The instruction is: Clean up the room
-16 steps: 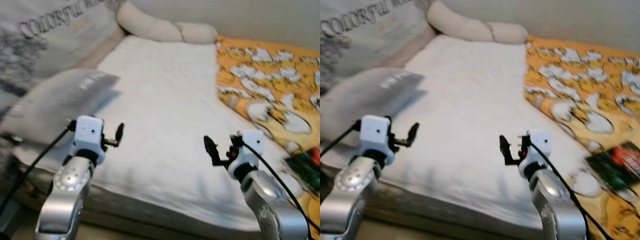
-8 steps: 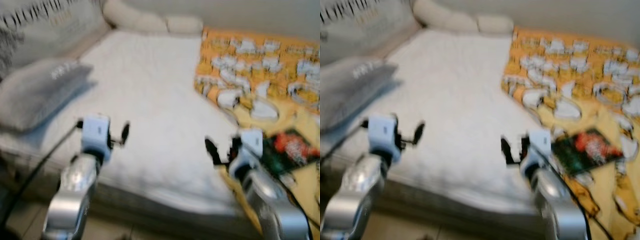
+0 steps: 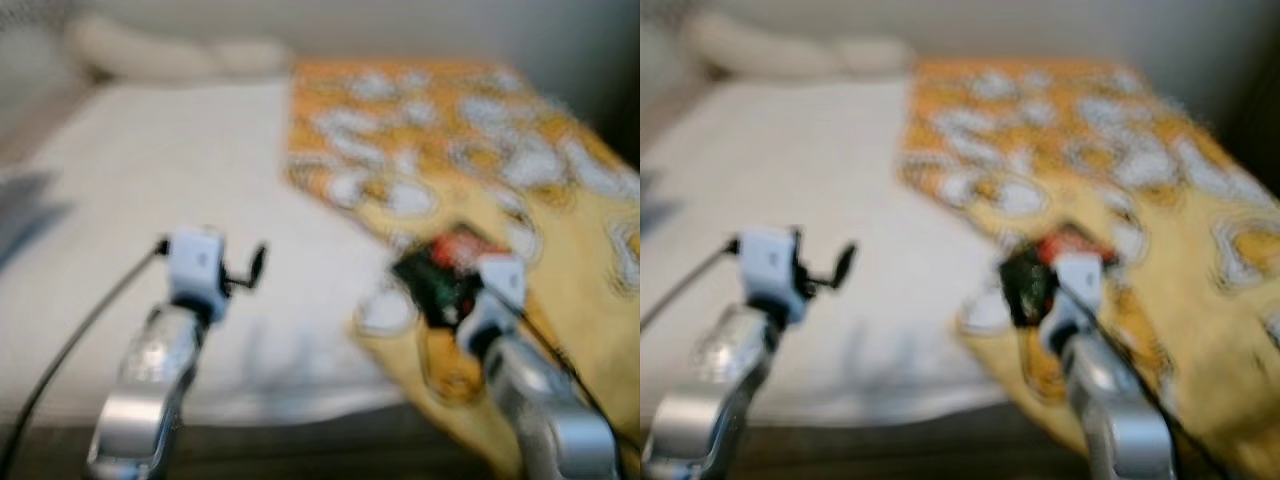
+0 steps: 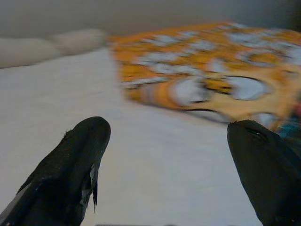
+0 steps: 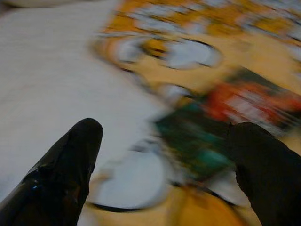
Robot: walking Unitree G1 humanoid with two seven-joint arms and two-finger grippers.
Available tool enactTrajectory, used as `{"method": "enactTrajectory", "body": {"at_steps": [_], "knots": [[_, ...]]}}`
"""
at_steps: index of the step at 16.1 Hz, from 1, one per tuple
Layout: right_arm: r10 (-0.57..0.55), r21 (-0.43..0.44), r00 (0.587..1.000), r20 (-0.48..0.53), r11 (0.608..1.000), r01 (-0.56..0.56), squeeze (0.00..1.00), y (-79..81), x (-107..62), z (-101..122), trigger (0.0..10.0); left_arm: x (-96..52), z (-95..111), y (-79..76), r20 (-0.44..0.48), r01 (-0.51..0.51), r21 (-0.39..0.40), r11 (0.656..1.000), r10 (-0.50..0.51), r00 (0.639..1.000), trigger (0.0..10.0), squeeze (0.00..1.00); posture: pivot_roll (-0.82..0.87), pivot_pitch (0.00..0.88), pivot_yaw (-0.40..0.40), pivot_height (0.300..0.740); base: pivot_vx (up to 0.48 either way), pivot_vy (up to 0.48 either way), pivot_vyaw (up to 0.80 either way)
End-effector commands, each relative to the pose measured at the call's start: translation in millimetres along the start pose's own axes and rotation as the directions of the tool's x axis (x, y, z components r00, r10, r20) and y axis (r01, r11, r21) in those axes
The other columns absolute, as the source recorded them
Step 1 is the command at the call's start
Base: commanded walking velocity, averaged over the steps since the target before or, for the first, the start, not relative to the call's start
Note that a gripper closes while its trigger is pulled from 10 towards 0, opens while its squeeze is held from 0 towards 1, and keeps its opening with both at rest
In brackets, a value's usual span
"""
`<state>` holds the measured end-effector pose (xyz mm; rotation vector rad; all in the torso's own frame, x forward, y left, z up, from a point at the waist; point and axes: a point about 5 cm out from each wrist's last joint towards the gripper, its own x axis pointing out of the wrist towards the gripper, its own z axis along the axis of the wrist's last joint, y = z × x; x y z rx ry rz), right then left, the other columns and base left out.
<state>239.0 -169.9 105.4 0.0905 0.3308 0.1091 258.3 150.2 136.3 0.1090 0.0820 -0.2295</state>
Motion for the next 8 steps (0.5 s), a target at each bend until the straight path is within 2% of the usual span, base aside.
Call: {"method": "enactTrajectory", "body": {"at_steps": [1,2,3,5,7,8], "knots": [[0.011,0.003,1.000,0.000,1.000,-0.011,0.00,4.1,1.9,2.7,10.0,-1.6,1.2,7.1,0.006,-0.017,0.011,1.000,0.017,1.000,10.0,0.93,0.02,0.000,0.006,0.740,0.398,0.000,-0.78],[0.012,-0.006,1.000,-0.003,1.000,-0.012,0.00,4.1,2.0,2.4,10.0,-1.3,1.3,7.1,0.005,-0.017,0.013,1.000,0.017,1.000,10.0,0.93,0.02,0.000,0.006,0.740,0.398,0.000,-0.77],[0.018,-0.017,1.000,-0.003,1.000,-0.018,0.00,4.8,2.6,2.7,10.0,-0.9,1.6,7.1,0.005,-0.017,0.018,1.000,0.017,1.000,10.0,0.93,0.02,0.000,0.006,0.740,0.368,0.000,0.00],[0.038,-0.046,0.999,-0.022,0.998,-0.039,0.00,7.5,4.9,0.8,10.0,-1.5,0.9,8.3,0.003,-0.028,0.014,1.000,0.028,1.000,10.0,0.91,0.02,0.000,0.007,0.740,0.000,0.000,0.00],[0.068,-0.041,0.997,-0.043,0.997,-0.070,0.00,10.0,8.1,0.0,10.0,-2.3,-2.2,9.9,-0.017,-0.040,0.012,0.999,0.040,0.999,10.0,0.43,0.02,0.000,0.010,0.740,0.000,0.000,0.00],[0.068,-0.041,0.996,-0.053,0.997,-0.070,0.00,9.6,9.3,-0.4,10.0,-2.5,-2.3,10.3,-0.018,-0.039,0.013,0.999,0.039,0.999,10.0,0.36,0.02,0.000,0.011,0.740,0.000,0.000,0.00]]}}
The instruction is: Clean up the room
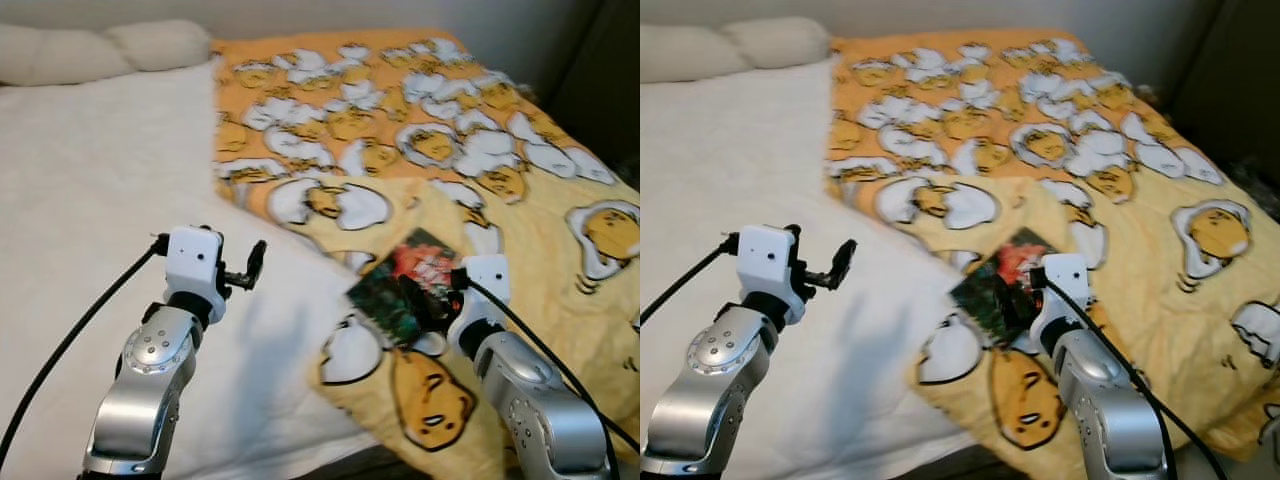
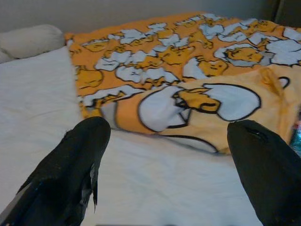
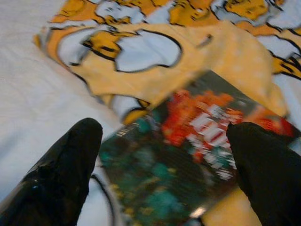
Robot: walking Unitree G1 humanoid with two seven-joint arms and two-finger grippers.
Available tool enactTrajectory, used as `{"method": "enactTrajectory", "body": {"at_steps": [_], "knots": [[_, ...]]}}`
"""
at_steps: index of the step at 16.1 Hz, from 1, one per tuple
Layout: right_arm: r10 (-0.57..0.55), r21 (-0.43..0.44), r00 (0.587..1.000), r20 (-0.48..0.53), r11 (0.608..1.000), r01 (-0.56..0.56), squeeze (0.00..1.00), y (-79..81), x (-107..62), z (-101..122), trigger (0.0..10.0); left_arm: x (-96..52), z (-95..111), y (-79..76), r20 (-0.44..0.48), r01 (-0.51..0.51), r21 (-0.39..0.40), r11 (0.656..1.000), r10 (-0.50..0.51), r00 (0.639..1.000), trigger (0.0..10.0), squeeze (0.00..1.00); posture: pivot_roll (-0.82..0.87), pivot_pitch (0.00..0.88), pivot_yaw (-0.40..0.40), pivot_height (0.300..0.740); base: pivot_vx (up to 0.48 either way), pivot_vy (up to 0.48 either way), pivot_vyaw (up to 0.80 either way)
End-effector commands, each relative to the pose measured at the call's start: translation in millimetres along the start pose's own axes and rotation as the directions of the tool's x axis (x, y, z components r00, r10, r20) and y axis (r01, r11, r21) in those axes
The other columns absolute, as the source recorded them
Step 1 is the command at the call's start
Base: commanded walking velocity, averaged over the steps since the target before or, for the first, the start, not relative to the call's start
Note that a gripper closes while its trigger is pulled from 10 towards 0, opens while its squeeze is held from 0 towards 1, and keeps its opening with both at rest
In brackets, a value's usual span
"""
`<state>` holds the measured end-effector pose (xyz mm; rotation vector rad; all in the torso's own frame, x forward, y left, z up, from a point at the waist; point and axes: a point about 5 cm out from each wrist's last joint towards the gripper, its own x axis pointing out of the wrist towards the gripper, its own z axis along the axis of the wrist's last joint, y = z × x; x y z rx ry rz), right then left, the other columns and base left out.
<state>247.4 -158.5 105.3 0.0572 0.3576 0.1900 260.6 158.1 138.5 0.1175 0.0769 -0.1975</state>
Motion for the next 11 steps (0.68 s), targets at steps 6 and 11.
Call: {"method": "enactTrajectory", "body": {"at_steps": [6,11], "knots": [[-0.047,0.036,0.992,-0.117,0.998,0.052,1.00,-10.0,11.8,-8,10.0,-2.4,-2,1.0,-0.031,0.002,0.002,1.000,-0.002,1.000,10.0,0.00,0.03,0.000,0.012,0.740,0.000,0.000,0.00],[-0.164,0.185,0.962,-0.218,0.961,0.206,1.00,-27.6,23.4,-23,10.0,0.3,-4,-4.8,-0.092,0.166,0.025,0.986,-0.163,0.982,10.0,0.00,0.04,0.000,0.024,0.740,0.000,0.000,0.00]]}}
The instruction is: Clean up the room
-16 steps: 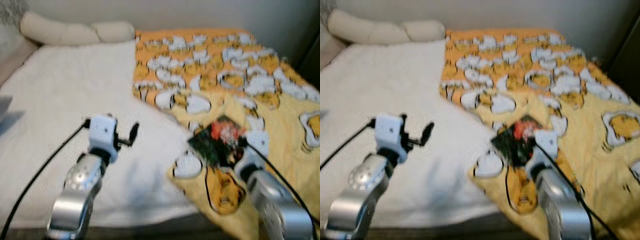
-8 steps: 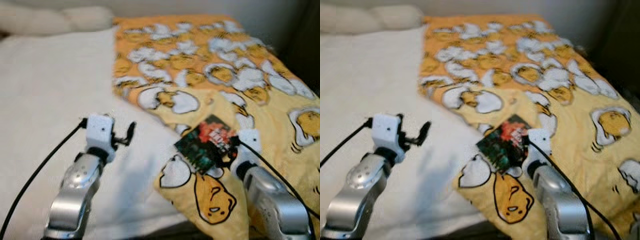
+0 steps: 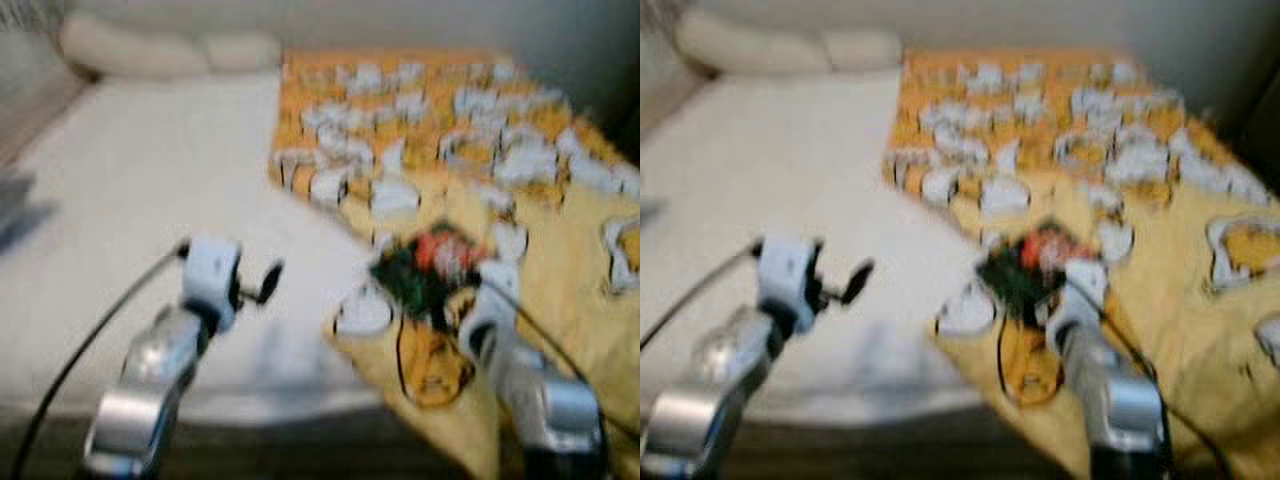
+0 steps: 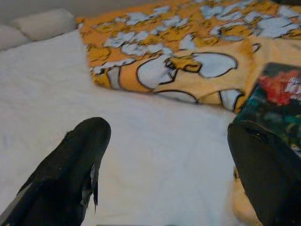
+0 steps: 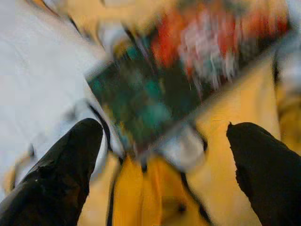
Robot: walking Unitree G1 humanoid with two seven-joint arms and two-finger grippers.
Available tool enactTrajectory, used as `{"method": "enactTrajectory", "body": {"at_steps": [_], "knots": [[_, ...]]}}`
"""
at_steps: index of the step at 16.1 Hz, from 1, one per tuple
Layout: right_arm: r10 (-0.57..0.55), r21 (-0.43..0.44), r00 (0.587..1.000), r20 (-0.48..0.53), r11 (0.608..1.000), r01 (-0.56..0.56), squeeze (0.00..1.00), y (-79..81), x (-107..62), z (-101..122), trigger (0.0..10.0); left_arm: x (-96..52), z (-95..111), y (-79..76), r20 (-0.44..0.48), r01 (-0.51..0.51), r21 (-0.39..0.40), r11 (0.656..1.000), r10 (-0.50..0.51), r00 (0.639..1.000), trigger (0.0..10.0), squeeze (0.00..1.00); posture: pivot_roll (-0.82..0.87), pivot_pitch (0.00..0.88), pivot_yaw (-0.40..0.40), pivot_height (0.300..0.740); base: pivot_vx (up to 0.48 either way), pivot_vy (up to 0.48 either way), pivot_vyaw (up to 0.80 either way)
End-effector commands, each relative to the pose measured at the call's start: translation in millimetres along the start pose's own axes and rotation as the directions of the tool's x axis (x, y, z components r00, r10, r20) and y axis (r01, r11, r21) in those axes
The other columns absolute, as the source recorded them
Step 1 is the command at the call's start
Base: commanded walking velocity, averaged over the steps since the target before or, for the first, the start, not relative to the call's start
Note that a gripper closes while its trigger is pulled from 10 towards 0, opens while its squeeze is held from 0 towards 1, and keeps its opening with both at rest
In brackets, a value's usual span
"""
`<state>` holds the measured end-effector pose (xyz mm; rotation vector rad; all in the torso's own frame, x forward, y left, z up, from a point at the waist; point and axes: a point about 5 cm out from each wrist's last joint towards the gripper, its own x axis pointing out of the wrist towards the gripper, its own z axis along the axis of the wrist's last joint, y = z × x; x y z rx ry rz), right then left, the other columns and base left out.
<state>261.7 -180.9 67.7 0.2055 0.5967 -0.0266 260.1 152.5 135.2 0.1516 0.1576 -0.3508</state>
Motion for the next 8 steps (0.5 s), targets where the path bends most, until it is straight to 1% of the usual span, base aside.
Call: {"method": "enactTrajectory", "body": {"at_steps": [1,4,5,8], "knots": [[0.029,0.052,0.999,0.013,0.998,-0.030,1.00,3.5,2.0,5,10.0,-0.2,-1,4.4,-0.021,-0.001,-0.002,1.000,0.001,1.000,10.0,0.00,0.03,0.000,0.034,0.740,0.000,0.000,0.00],[0.045,0.070,0.999,0.030,0.996,-0.047,1.00,5.4,5.4,8,10.0,1.2,0,5.8,-0.024,-0.004,-0.009,1.000,0.004,1.000,10.0,0.00,0.03,0.000,0.039,0.740,0.000,0.000,0.00],[0.041,0.086,0.999,0.035,0.995,-0.043,1.00,5.3,9.1,10,10.0,1.7,0,5.6,-0.021,-0.001,-0.027,1.000,0.001,1.000,10.0,0.00,0.03,0.000,0.042,0.740,0.000,0.000,0.00],[0.014,0.148,1.000,0.026,0.989,-0.018,1.00,1.9,29.9,12,10.0,2.6,3,5.1,-0.017,0.036,-0.027,0.999,-0.036,0.999,10.0,0.00,0.04,0.000,0.051,0.740,0.000,0.000,0.00]]}}
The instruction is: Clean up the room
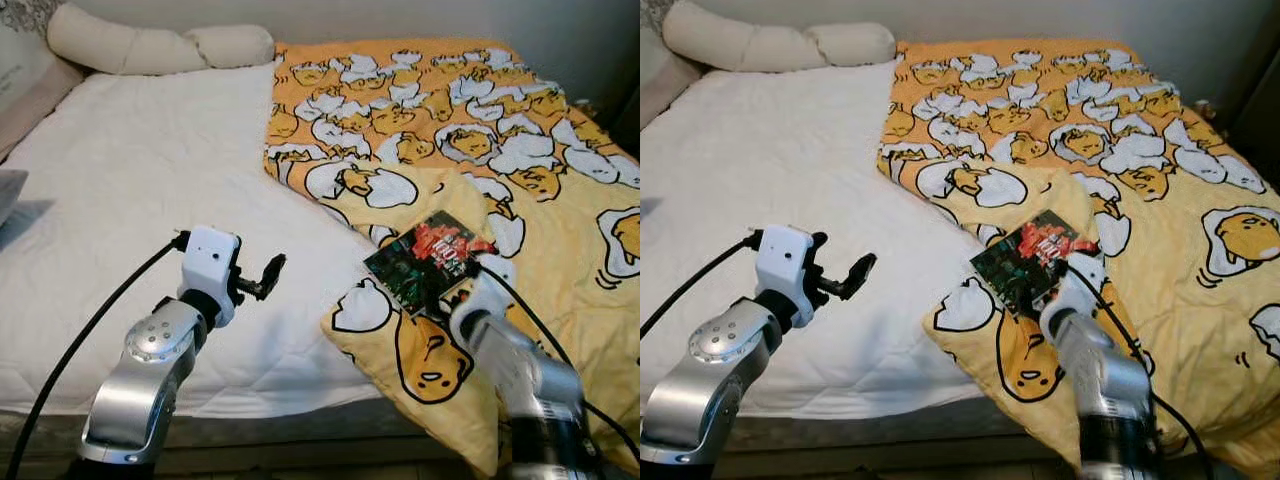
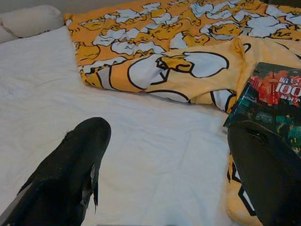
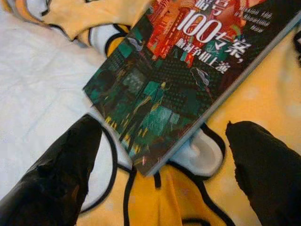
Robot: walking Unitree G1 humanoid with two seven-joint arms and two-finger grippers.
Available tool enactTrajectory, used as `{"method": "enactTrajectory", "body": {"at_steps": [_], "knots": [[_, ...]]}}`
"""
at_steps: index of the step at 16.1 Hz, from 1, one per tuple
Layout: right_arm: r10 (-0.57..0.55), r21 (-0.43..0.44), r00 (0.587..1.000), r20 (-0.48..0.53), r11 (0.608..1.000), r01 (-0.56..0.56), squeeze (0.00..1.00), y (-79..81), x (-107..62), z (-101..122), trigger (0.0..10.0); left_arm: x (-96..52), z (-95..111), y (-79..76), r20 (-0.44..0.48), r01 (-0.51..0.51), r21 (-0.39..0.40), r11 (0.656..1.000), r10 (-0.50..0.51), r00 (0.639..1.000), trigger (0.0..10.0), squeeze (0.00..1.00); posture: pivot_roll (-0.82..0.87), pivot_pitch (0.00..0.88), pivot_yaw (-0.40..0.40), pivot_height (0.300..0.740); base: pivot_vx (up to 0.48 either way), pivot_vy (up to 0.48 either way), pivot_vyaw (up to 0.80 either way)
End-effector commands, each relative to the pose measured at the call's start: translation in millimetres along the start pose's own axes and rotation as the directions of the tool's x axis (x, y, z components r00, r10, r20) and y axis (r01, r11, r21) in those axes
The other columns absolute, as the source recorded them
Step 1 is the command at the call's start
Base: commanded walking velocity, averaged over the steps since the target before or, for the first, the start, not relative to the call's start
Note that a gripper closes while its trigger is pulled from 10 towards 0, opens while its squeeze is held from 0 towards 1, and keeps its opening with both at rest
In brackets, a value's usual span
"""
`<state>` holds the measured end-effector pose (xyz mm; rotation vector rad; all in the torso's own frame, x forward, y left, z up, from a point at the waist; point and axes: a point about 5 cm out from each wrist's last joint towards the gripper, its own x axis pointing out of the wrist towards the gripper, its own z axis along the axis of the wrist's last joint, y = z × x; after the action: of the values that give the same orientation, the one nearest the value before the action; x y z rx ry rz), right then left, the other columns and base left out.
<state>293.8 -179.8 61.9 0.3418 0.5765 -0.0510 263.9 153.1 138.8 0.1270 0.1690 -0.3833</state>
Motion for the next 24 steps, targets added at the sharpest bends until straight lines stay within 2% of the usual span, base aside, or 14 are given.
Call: {"method": "enactTrajectory", "body": {"at_steps": [1,3,5,6,7,10,12,14,17,20,21,22,24], "knots": [[0.002,0.029,1.000,-0.008,1.000,-0.001,1.00,-1.6,10.8,-1,10.0,0.1,2,2.7,-0.008,0.026,0.001,1.000,-0.026,1.000,10.0,0.00,0.05,0.000,0.055,0.740,0.000,0.000,0.00],[-0.029,0.047,0.999,-0.037,0.998,0.031,1.00,-5.7,28.4,0,10.0,0.2,7,1.5,-0.015,0.125,0.029,0.992,-0.125,0.992,10.0,0.00,0.08,0.000,0.063,0.740,0.000,0.000,0.00],[-0.069,0.051,0.997,-0.046,0.996,0.071,1.00,-7.9,32.7,1,10.0,-0.8,8,4.4,-0.032,0.147,0.048,0.988,-0.146,0.989,10.0,0.00,0.09,0.000,0.064,0.740,0.000,0.000,0.00],[-0.092,0.062,0.994,-0.050,0.994,0.095,1.00,-8.2,35.2,1,10.0,-2.3,8,7.5,-0.038,0.154,0.044,0.987,-0.153,0.988,10.0,0.33,0.11,0.000,0.072,0.740,0.000,0.000,0.00],[-0.109,0.062,0.993,-0.054,0.992,0.113,1.00,-7.3,37.3,1,10.0,-4.5,9,10.2,-0.039,0.162,0.036,0.986,-0.160,0.986,10.0,0.98,0.11,0.000,0.078,0.740,0.000,0.000,0.00],[-0.158,0.109,0.984,-0.085,0.980,0.167,1.00,-7.1,38.6,-14,10.0,-10.4,9,7.4,-0.060,0.212,0.031,0.977,-0.210,0.976,10.0,1.00,0.11,0.000,0.095,0.740,0.000,0.000,0.00],[-0.154,0.141,0.985,-0.077,0.976,0.164,1.00,-5.2,37.7,-16,10.0,-10.4,10,6.8,-0.058,0.219,0.025,0.975,-0.218,0.974,10.0,1.00,0.11,0.000,0.102,0.740,0.000,0.000,0.00],[-0.156,0.162,0.985,-0.078,0.972,0.167,1.00,-4.0,36.1,-22,10.0,-10.6,11,3.2,-0.059,0.261,-0.017,0.965,-0.262,0.963,10.0,1.00,0.10,0.000,0.105,0.740,0.000,0.000,0.00],[-0.149,0.225,0.986,-0.067,0.961,0.161,1.00,-3.4,36.4,-24,10.0,-10.7,12,3.3,-0.055,0.261,-0.018,0.965,-0.262,0.963,10.0,1.00,0.11,0.000,0.095,0.740,0.000,0.000,0.00],[-0.094,0.298,0.996,0.013,0.951,0.086,0.98,0.0,37.9,-16,10.0,-11.9,12,2.9,-0.052,0.255,-0.016,0.967,-0.256,0.965,10.0,1.00,0.11,0.000,0.091,0.740,0.000,0.000,0.00],[-0.079,0.339,0.996,0.041,0.939,0.060,0.67,0.1,38.9,-14,10.0,-11.5,13,2.9,-0.046,0.251,-0.013,0.968,-0.251,0.967,10.0,1.00,0.11,0.000,0.091,0.740,0.000,0.000,0.00],[-0.070,0.375,0.996,0.063,0.926,0.042,0.47,-1.2,39.9,-12,10.0,-10.7,14,3.1,-0.035,0.245,-0.009,0.970,-0.245,0.969,10.0,1.00,0.12,0.000,0.088,0.740,0.000,0.000,0.00],[-0.061,0.410,0.994,0.089,0.912,0.019,0.00,-5.1,41.2,-13,10.0,-10.6,15,4.0,-0.025,0.236,-0.007,0.972,-0.236,0.971,10.0,1.00,0.13,0.000,0.086,0.740,0.000,0.000,0.00]]}}
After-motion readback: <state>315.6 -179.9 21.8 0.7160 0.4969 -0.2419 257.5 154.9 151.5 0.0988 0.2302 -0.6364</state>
